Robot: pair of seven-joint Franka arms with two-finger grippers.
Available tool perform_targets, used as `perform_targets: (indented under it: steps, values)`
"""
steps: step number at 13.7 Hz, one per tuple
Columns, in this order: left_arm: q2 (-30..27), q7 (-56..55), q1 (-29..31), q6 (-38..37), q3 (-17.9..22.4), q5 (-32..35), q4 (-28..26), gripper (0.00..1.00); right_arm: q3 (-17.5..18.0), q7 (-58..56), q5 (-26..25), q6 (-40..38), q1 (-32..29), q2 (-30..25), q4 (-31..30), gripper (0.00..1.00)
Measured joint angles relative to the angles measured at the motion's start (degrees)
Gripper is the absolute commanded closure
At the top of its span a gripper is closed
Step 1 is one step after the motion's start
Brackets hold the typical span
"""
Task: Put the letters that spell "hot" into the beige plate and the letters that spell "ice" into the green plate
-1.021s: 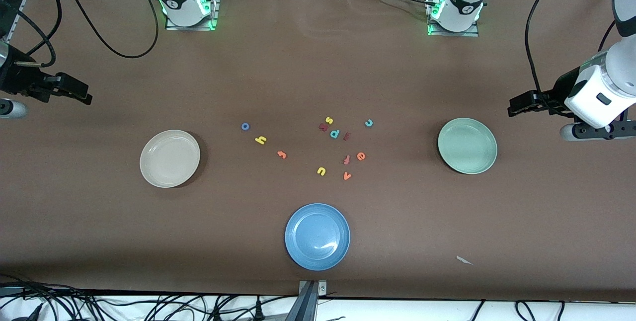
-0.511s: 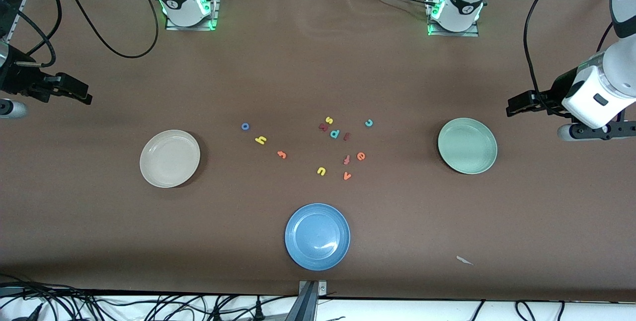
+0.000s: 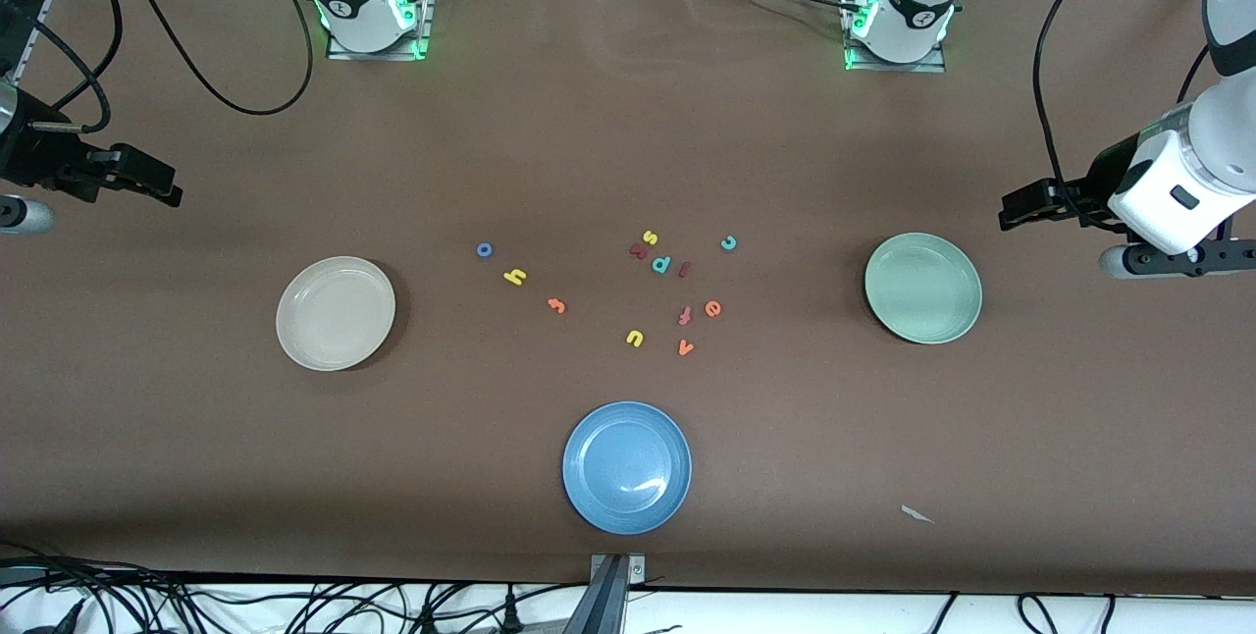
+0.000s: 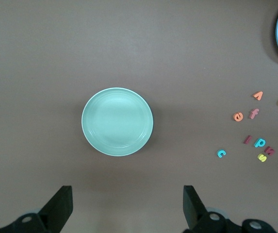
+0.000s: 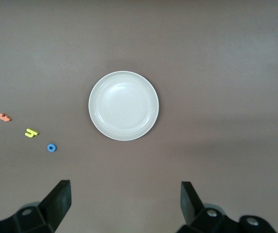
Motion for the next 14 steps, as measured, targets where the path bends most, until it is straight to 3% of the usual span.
perform_targets:
  steps: [14]
  values:
    - [0.01,-0.08,-0.12,0.00,-1.41,0.00,-1.11,0.00,0.00,-0.59,0.00,0.00,0.00,0.01,0.00,0.00]
